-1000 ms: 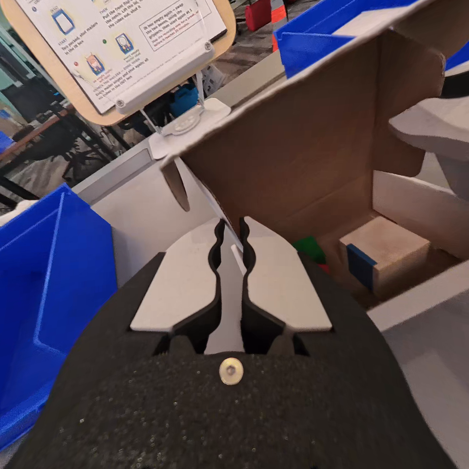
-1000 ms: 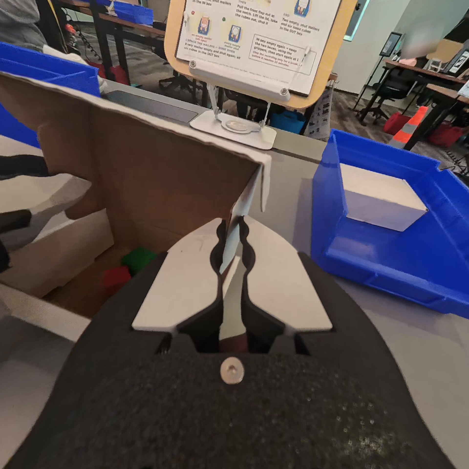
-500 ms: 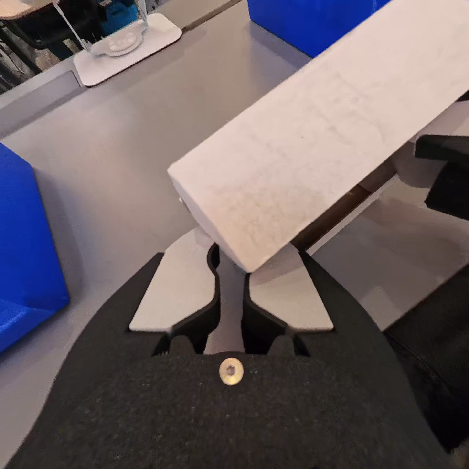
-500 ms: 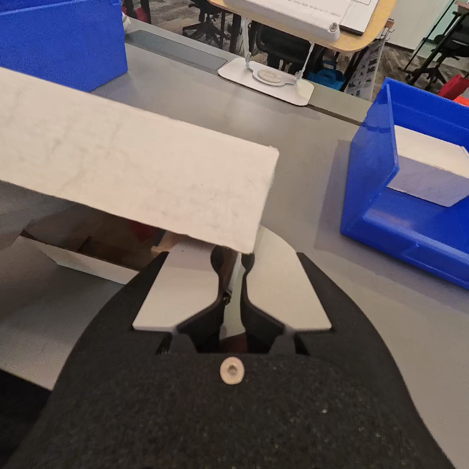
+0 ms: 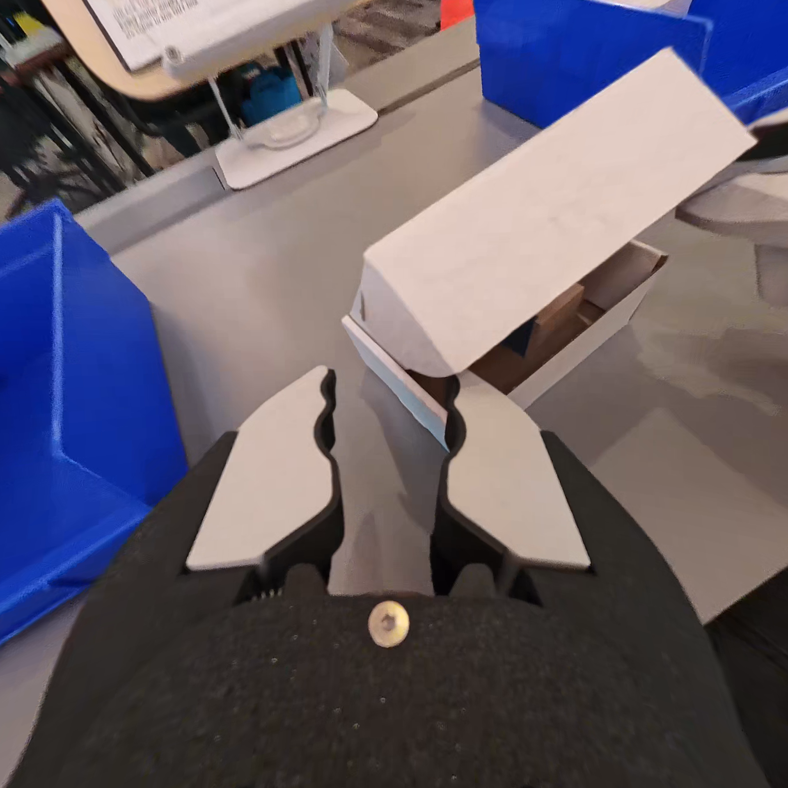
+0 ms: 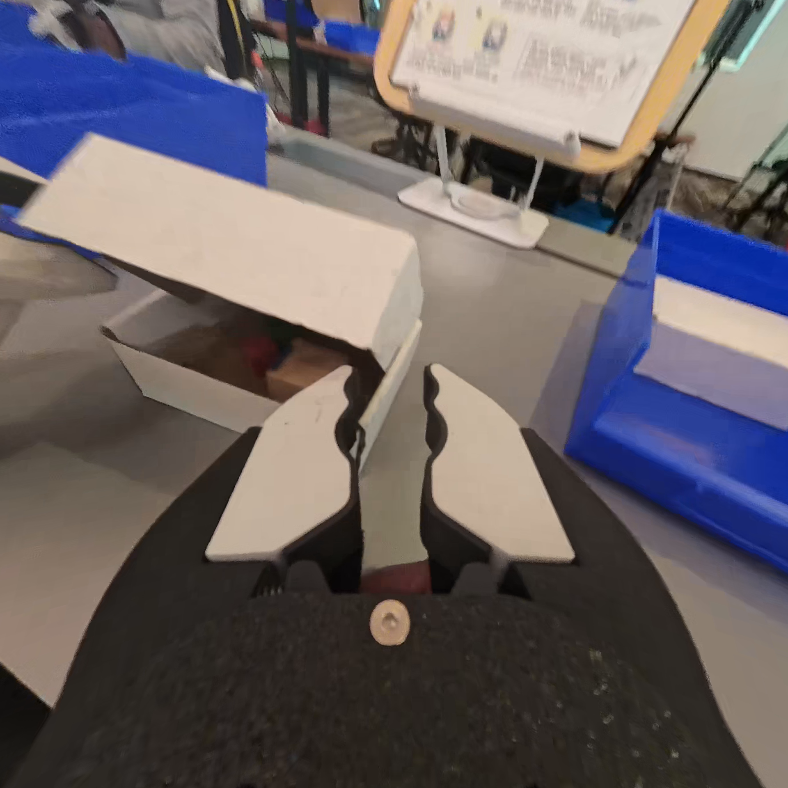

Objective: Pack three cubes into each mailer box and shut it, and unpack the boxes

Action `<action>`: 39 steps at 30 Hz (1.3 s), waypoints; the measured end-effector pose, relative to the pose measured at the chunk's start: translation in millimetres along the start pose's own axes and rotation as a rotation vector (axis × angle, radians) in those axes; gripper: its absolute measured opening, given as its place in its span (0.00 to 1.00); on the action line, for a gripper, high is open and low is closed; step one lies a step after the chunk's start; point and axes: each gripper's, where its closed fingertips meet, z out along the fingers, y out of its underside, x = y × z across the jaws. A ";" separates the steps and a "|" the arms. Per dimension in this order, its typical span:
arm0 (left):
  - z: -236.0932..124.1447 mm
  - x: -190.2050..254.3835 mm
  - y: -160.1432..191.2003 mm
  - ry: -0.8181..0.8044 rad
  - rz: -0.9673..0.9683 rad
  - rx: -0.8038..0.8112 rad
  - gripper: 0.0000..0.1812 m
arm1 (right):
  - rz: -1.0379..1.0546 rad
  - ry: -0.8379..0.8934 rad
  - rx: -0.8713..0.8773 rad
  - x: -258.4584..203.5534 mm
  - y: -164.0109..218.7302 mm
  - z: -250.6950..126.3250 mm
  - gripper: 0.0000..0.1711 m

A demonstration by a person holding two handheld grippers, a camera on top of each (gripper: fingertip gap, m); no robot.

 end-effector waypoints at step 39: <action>18.8 40.0 57.3 0.319 -0.060 -0.244 0.10 | 0.179 -0.302 -0.297 -38.9 47.5 12.7 0.06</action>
